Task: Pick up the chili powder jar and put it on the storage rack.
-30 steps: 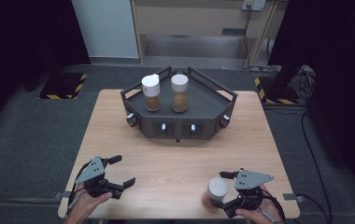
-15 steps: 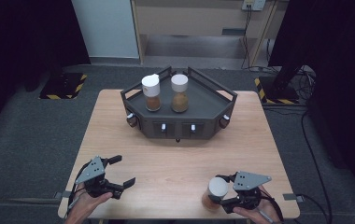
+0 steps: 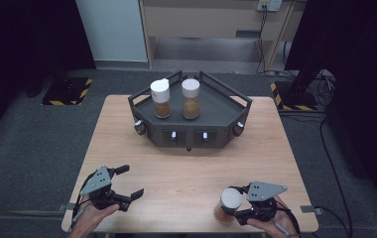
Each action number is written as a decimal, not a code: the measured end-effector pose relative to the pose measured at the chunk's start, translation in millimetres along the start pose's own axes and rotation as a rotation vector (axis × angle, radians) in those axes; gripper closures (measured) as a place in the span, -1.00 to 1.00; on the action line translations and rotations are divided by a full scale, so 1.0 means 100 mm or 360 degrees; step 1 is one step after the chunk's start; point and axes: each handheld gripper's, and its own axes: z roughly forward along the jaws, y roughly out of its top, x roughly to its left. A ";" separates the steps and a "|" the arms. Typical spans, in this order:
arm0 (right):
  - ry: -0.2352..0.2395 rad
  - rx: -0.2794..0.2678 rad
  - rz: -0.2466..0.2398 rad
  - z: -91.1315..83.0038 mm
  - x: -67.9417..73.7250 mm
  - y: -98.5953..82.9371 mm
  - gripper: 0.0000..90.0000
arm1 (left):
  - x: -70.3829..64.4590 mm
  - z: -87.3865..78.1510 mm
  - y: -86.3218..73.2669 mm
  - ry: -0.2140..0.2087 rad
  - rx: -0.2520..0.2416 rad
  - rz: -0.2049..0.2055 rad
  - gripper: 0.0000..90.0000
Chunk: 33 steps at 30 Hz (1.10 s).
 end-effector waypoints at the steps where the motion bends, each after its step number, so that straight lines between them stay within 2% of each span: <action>1: 0.0002 0.0002 0.0001 0.00 0.00 0.01 -0.24 | 0.00 0.00 0.00 0.0000 0.0000 0.0000 -0.98; 8: 0.0026 0.0011 0.0018 0.04 -0.05 0.05 -0.24 | 0.00 0.00 0.00 -0.0002 -0.0001 -0.0001 -0.98; 14: 0.0043 0.0024 0.0003 0.03 -0.09 0.13 -0.24 | 0.00 0.00 0.00 -0.0003 -0.0003 -0.0004 -0.98; 33: 0.0069 0.0070 -0.0057 -0.11 -0.31 0.61 -0.24 | 0.01 0.01 0.00 -0.0011 0.0002 -0.0005 -0.98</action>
